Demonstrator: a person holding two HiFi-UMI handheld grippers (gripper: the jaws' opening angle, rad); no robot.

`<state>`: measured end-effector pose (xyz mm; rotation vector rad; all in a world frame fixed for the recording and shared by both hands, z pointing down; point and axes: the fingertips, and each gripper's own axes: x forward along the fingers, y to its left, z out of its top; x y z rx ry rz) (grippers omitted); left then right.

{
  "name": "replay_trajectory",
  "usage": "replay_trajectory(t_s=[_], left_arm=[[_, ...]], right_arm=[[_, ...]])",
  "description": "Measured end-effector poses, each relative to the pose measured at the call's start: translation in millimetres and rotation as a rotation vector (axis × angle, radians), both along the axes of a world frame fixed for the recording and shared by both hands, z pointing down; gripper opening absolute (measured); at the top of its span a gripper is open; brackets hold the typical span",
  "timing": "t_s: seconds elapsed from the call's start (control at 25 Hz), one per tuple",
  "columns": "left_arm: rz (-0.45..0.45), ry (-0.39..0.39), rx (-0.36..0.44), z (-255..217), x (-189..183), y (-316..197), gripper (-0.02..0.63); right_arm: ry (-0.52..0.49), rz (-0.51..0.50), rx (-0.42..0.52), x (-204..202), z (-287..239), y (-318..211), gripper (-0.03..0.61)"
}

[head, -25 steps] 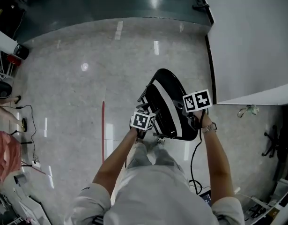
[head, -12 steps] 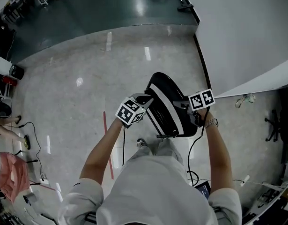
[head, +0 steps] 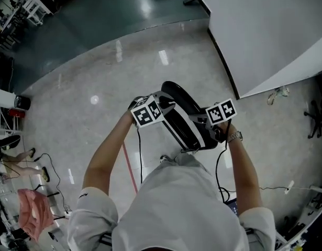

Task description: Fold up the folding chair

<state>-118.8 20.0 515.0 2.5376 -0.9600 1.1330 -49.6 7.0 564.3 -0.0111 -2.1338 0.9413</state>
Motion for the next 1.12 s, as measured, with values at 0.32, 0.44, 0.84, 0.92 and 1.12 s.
replay_trajectory(t_s=[0.32,0.44,0.84,0.92,1.12], left_arm=[[0.324,-0.3,-0.068,15,34,-63,0.199],[0.474,-0.404,-0.111,25,41,-67,0.207],[0.888,-0.562,-0.346,78,23,-66,0.21],[0.93,-0.565,-0.349,88,19,-73,0.21],[1.088,-0.564,-0.411,112,17,-67,0.207]], right_arm=[[-0.016,0.001,-0.029,24,2,-3,0.238],[-0.033,0.021,-0.029,30,7,6,0.235],[0.037,0.078,0.03,38,14,-5,0.183],[0.072,0.079,0.061,39,21,-17,0.123],[0.091,0.093,0.025,46,26,-24,0.123]])
